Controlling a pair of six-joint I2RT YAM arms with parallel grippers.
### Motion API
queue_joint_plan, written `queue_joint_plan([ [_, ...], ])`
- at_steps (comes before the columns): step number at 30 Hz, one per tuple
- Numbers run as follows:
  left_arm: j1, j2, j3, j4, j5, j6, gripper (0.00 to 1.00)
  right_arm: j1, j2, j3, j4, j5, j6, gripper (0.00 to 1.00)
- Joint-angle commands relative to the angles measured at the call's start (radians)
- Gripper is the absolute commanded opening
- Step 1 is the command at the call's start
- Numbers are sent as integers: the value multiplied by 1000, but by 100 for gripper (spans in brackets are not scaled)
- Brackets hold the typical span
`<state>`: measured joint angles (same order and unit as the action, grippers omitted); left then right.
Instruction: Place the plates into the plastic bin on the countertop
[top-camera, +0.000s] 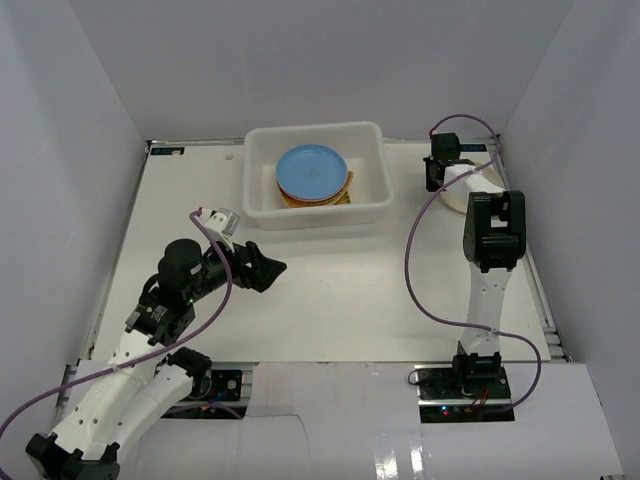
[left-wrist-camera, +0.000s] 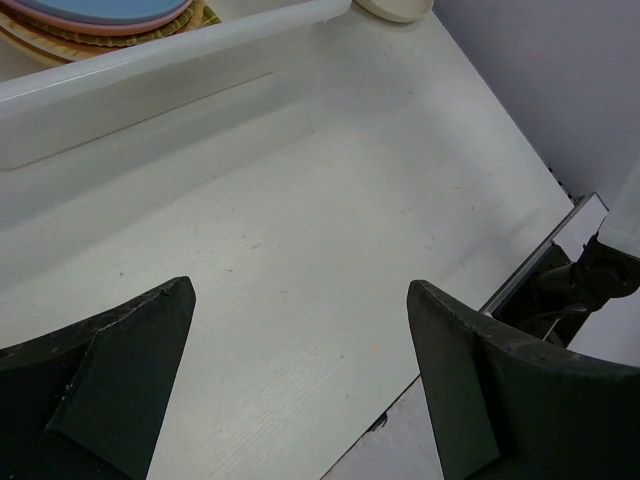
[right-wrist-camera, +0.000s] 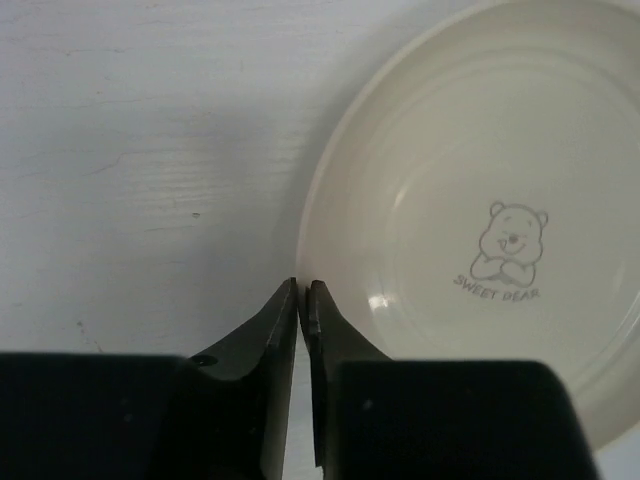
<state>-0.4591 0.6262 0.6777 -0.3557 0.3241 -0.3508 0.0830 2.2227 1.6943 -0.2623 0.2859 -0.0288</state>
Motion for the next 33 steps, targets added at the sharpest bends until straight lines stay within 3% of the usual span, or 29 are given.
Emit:
queue_joint_plan([
  [1, -21, -6, 6, 26, -34, 26, 98, -3, -18, 1, -6, 67, -42, 8],
  [5, -38, 0, 5, 27, -56, 26, 98, 62, -135, -15, 26, 131, -68, 8],
  [12, -41, -25, 8, 9, -166, 12, 98, 308, -299, 217, -41, 133, -166, 8],
  [15, -39, -49, 5, 4, -221, -4, 98, 429, -252, 304, -77, 151, -232, 8],
  [17, -39, -62, 6, 3, -264, -10, 98, 490, -224, 350, -89, 80, -263, 8],
  [22, -38, -97, 14, -26, -368, -20, 98, 622, -141, 360, -84, -34, -312, 8],
  [28, -39, -118, 28, -49, -464, -27, 98, 687, -103, 298, -63, -68, -298, 8],
  [29, -39, -120, 34, -49, -470, -28, 98, 687, -101, 289, -52, -77, -292, 11],
  [30, -38, -117, 37, -48, -477, -30, 98, 687, -100, 288, -40, -85, -284, 27],
  [32, -38, -109, 54, -49, -481, -33, 98, 689, -97, 309, -31, -116, -278, 46],
  [33, -38, -100, 60, -48, -491, -39, 98, 689, -101, 321, -28, -117, -267, 69],
])
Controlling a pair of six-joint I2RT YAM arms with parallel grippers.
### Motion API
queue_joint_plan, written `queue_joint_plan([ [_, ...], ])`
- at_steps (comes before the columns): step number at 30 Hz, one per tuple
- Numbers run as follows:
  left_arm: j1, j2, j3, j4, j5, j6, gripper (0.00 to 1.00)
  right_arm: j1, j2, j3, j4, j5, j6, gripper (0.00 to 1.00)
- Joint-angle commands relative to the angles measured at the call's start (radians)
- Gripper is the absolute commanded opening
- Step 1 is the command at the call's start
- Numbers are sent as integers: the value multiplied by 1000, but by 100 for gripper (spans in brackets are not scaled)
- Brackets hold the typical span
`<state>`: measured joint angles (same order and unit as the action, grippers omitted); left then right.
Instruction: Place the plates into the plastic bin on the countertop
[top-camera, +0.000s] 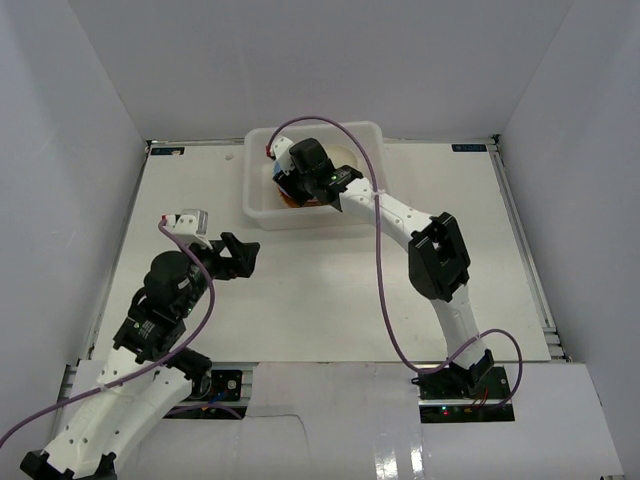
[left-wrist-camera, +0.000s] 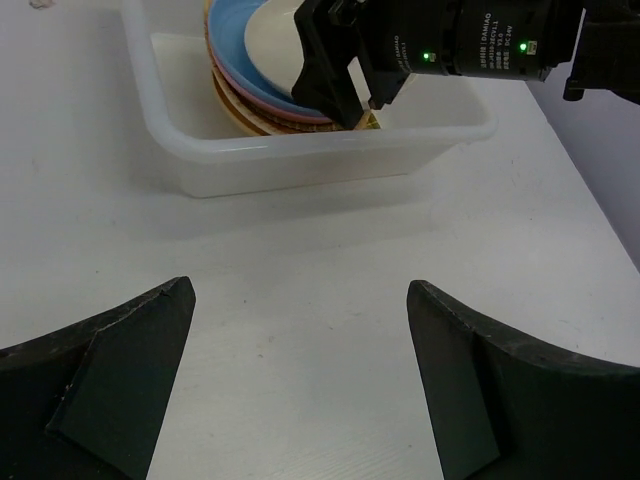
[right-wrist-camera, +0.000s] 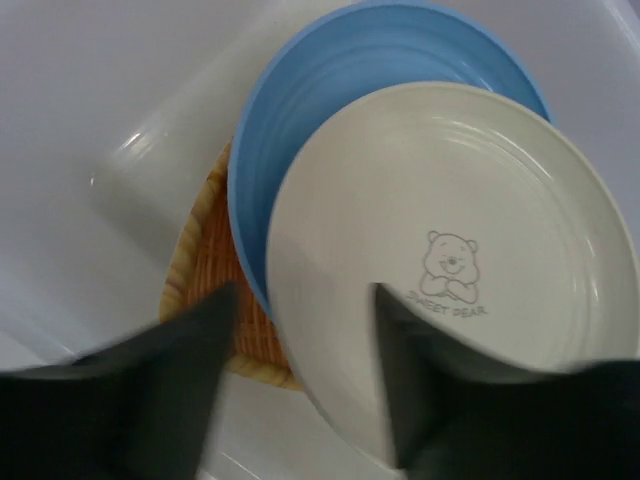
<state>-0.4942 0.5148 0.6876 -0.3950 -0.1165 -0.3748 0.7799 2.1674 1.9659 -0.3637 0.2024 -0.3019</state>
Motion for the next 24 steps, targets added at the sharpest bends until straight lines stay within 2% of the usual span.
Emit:
queue_joint_plan([
  [1, -4, 11, 56, -8, -55, -18, 98, -8, -46, 65, 71, -31, 10, 80],
  [3, -4, 24, 81, -8, -60, -26, 98, -8, -69, 88, 81, -28, 23, 98],
  [5, -4, 39, 99, -4, -63, -38, 98, -8, -125, 74, 95, -20, 44, 95],
  [7, -4, 51, 130, 2, -71, -44, 98, -8, -188, -7, 141, -9, 76, 95],
  [9, -4, 80, 171, 5, -75, -47, 98, -8, -321, -106, 196, 2, 105, 95],
  [11, -4, 109, 203, 8, -78, -61, 98, -8, -478, -302, 307, 20, 168, 100],
  [12, -3, 140, 222, 7, -77, -70, 98, -8, -536, -368, 339, 31, 194, 94],
  [13, -4, 155, 260, 7, -66, -84, 98, -8, -593, -501, 392, 55, 222, 91],
  [14, -4, 168, 280, 5, -55, -88, 98, -8, -713, -568, 411, 71, 286, 84],
  [17, -4, 189, 335, 7, 11, -98, 98, -8, -996, -856, 483, 78, 459, 73],
  [18, -4, 186, 343, 5, 20, -99, 98, -8, -1077, -933, 509, 72, 490, 75],
  [19, -4, 171, 352, 4, 26, -98, 98, -8, -1236, -1006, 525, 78, 519, 77],
  [20, -4, 156, 351, 2, 37, -101, 98, -8, -1311, -1133, 534, 103, 552, 91],
  [22, -4, 124, 337, -2, 41, -104, 98, -8, -1528, -1238, 513, 161, 599, 90],
  [24, -3, 59, 290, -13, 25, -114, 98, -8, -1647, -1334, 414, 234, 622, 90],
])
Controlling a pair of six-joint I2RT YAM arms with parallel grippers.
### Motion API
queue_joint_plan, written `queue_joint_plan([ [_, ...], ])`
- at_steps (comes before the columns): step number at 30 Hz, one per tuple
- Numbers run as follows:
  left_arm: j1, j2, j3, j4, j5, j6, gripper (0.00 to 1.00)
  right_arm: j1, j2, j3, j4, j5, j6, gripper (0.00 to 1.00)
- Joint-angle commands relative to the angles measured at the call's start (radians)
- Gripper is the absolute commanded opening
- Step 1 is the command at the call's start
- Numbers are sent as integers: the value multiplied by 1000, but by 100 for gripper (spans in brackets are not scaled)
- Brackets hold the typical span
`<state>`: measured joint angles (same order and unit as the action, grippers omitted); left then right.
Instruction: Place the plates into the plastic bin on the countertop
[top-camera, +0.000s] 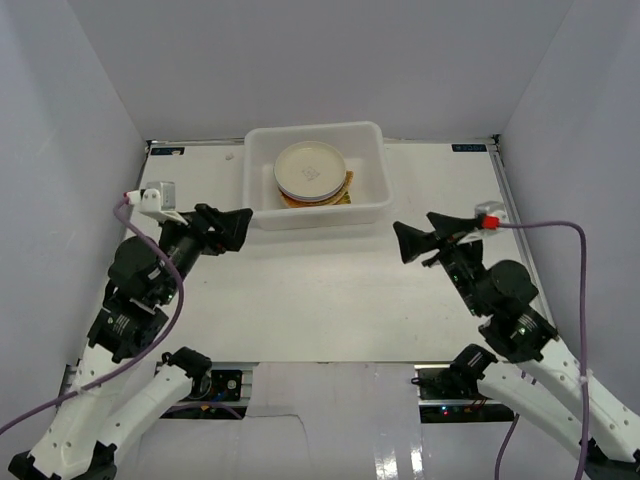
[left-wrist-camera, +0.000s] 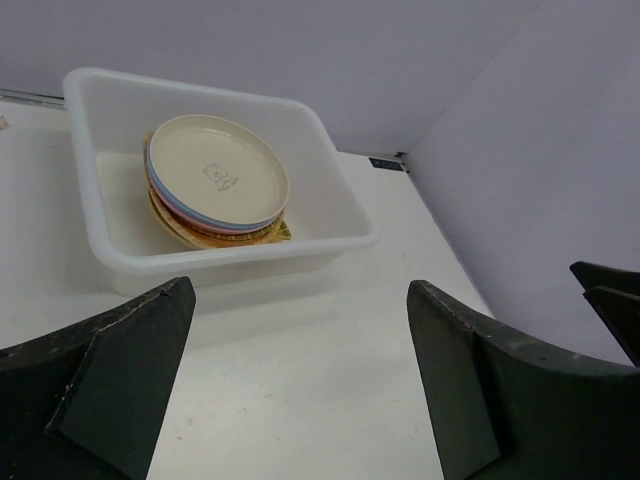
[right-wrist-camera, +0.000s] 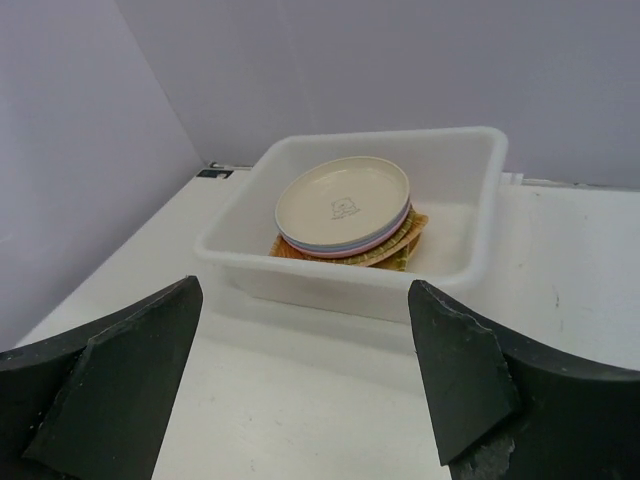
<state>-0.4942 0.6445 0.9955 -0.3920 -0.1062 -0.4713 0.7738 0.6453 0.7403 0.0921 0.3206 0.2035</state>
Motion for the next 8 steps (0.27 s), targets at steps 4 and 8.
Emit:
queue_joint_plan([
  [4, -3, -164, -121, -33, -20, -53, 98, -2, -339, -199, -198, 193, 151, 90],
  [8, -4, -149, -111, -57, -27, -75, 98, -2, -371, -222, -204, 184, 162, 90],
])
